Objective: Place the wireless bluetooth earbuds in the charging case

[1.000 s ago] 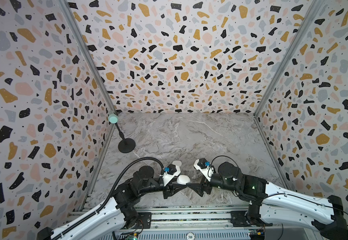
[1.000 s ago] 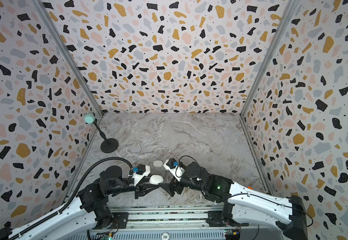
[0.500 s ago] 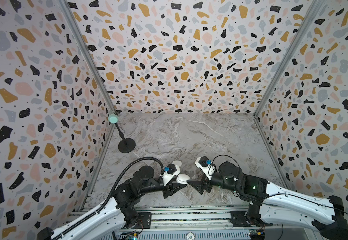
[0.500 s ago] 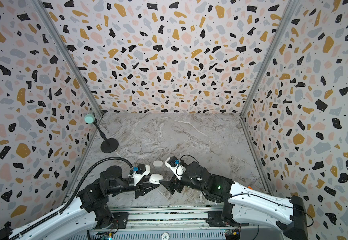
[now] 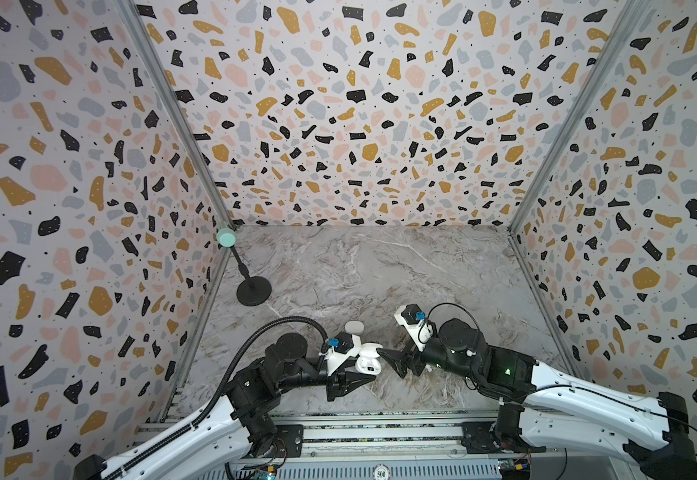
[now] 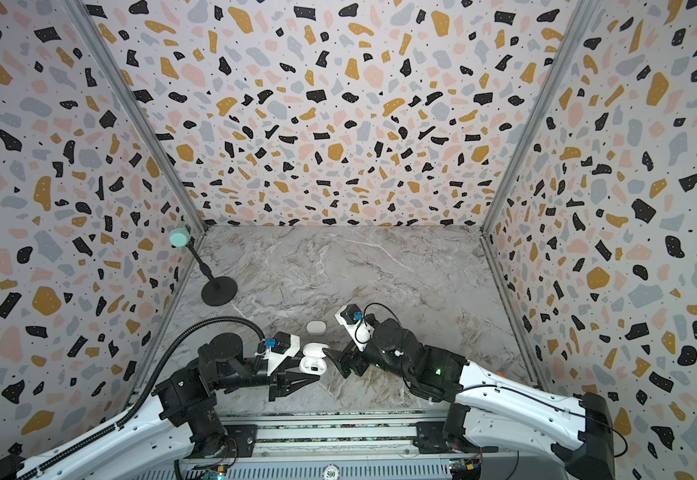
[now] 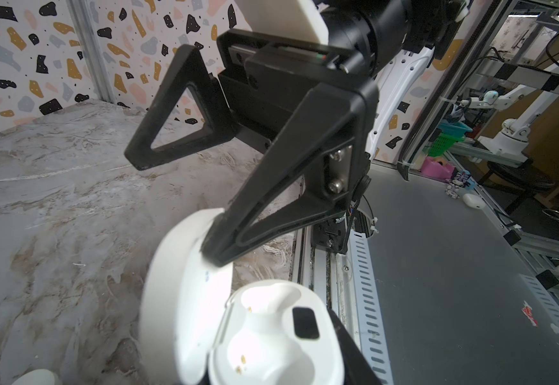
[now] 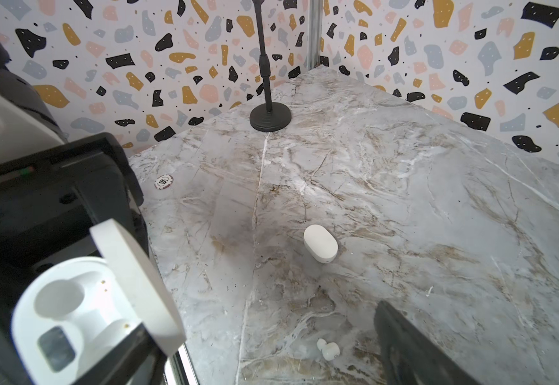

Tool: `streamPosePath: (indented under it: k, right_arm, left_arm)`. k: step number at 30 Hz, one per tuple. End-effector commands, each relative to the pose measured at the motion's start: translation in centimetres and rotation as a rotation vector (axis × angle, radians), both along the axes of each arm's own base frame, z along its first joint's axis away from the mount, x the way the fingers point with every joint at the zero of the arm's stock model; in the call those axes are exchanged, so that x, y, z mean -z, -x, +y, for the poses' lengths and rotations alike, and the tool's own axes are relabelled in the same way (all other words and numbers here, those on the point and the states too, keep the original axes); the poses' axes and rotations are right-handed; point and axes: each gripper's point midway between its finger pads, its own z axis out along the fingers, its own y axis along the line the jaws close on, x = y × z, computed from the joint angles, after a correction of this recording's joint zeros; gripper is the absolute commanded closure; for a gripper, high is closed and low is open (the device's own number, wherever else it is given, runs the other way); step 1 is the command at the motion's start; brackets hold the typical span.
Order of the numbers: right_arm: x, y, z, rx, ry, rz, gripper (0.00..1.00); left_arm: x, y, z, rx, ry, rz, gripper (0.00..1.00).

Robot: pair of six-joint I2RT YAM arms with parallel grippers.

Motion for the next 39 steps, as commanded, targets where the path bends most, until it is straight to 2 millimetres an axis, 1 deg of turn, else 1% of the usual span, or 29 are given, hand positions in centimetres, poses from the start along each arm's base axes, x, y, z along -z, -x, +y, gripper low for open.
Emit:
streamPosePath:
  k: [1,4,6,10,13,19,25,31,39]
  right_arm:
    - [-2.2,0.4,0.0,-0.026,-0.050,-0.021,0.08]
    - [-2.7,0.9,0.3,-0.063,-0.067,-0.029,0.15]
    - [-3.0,1.1,0.6,-0.081,-0.079,-0.031,0.17]
    - [-3.6,1.4,1.4,-0.120,-0.096,-0.037,0.31]
    - [-3.6,1.6,2.0,-0.146,-0.092,-0.033,0.41]
    - [-3.8,2.0,2.9,-0.189,-0.098,-0.030,0.53]
    - [-3.9,2.6,3.3,-0.233,-0.106,-0.026,0.61]
    - [-4.0,3.4,3.6,-0.279,-0.113,-0.018,0.66]
    - [-3.7,3.8,3.7,-0.306,-0.107,-0.012,0.72]
  left_arm:
    - [-1.7,0.9,-0.4,0.060,0.062,-0.045,1.00]
    - [-1.7,0.9,-0.4,0.064,0.062,-0.044,1.00]
    - [-1.7,0.9,-0.4,0.065,0.060,-0.043,1.00]
    - [-1.6,0.9,-0.4,0.065,0.058,-0.039,1.00]
    - [-1.6,1.0,-0.4,0.068,0.059,-0.038,1.00]
    - [-1.5,1.0,-0.5,0.070,0.058,-0.034,1.00]
    - [-1.5,1.0,-0.5,0.069,0.057,-0.036,1.00]
    - [-1.5,0.9,-0.5,0.067,0.057,-0.036,1.00]
    - [-1.4,0.8,-0.5,0.059,0.055,-0.038,1.00]
